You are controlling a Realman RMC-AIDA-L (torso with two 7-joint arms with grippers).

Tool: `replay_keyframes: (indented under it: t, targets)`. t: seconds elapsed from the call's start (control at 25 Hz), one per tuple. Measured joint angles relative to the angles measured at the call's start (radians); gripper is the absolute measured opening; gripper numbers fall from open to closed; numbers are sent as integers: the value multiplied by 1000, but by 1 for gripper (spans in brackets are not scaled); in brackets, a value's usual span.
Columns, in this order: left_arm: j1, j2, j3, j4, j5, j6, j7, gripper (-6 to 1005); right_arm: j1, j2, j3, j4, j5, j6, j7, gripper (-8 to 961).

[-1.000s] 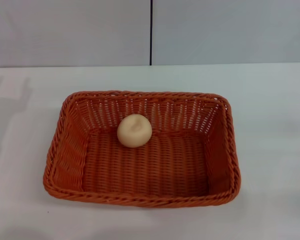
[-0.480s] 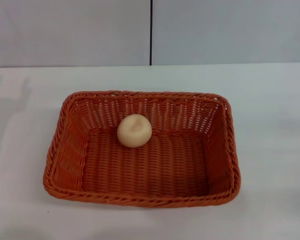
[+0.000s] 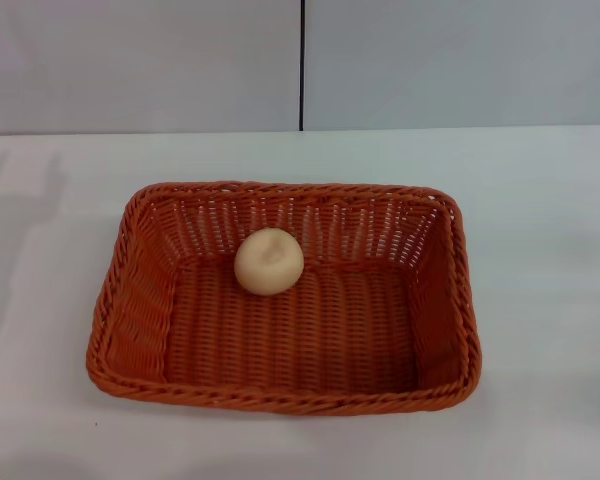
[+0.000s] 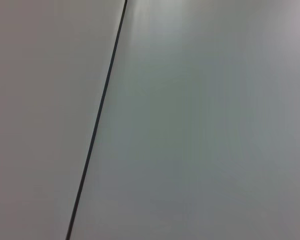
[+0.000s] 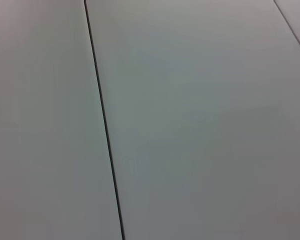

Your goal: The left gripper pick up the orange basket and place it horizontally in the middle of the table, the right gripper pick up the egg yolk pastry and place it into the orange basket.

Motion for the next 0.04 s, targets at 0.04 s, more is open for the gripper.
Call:
replay_keyframes:
  t: [0.04]
  targets:
    - [-4, 0, -3, -1, 0, 7, 0, 675, 0, 0, 6, -1, 0, 0, 0, 558]
